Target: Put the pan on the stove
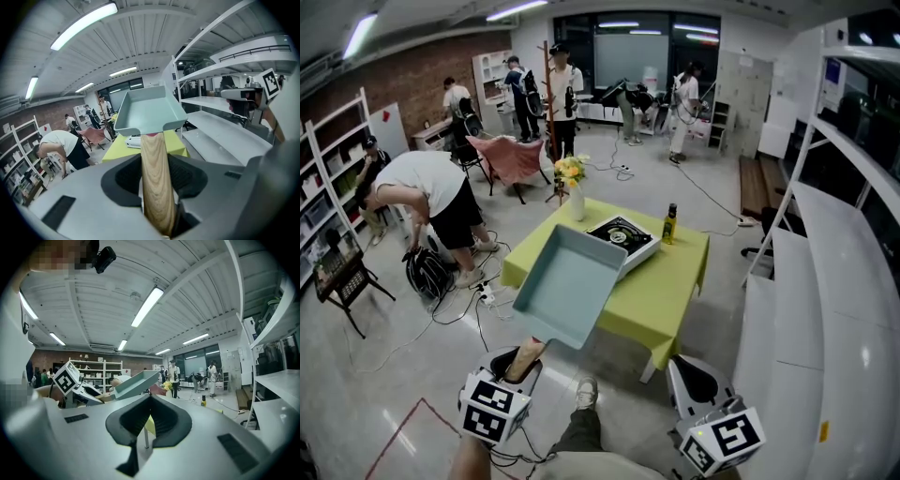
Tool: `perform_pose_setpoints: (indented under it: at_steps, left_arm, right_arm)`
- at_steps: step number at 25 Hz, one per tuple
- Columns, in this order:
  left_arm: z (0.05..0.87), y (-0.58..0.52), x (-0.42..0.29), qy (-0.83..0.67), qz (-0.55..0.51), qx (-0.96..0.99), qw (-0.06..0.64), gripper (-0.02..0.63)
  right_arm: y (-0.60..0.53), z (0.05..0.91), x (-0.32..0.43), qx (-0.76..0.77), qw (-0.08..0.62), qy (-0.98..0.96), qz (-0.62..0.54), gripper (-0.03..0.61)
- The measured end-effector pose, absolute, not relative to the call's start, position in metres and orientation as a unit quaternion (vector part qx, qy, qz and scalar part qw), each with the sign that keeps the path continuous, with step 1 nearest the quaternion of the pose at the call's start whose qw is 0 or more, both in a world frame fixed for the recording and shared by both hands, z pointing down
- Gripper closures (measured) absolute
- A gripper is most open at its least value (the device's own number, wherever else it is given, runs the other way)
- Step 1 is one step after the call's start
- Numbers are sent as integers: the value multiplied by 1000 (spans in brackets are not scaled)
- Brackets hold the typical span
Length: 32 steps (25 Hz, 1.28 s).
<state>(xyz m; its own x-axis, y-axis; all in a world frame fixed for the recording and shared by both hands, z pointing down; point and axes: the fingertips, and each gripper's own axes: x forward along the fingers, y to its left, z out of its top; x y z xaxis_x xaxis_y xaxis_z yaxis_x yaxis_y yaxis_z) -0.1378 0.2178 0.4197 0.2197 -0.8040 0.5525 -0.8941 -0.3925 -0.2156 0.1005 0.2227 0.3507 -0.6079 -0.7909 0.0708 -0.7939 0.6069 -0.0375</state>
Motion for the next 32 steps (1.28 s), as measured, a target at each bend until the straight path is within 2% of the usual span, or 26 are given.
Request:
perform_pose_setpoints:
  at_steps: [11, 24, 32]
  left_arm:
    - [423, 112, -170, -534, 305, 784, 82, 458]
    - [417, -92, -191, -486, 330, 806, 67, 457]
    - [444, -209, -189, -437, 348, 828, 59, 458]
  right_arm:
    - [119, 358, 62, 443, 36, -895, 46, 572]
    - [-59, 348, 29, 477, 45, -875, 66, 572]
    - [-163, 359, 21, 511, 52, -854, 82, 572]
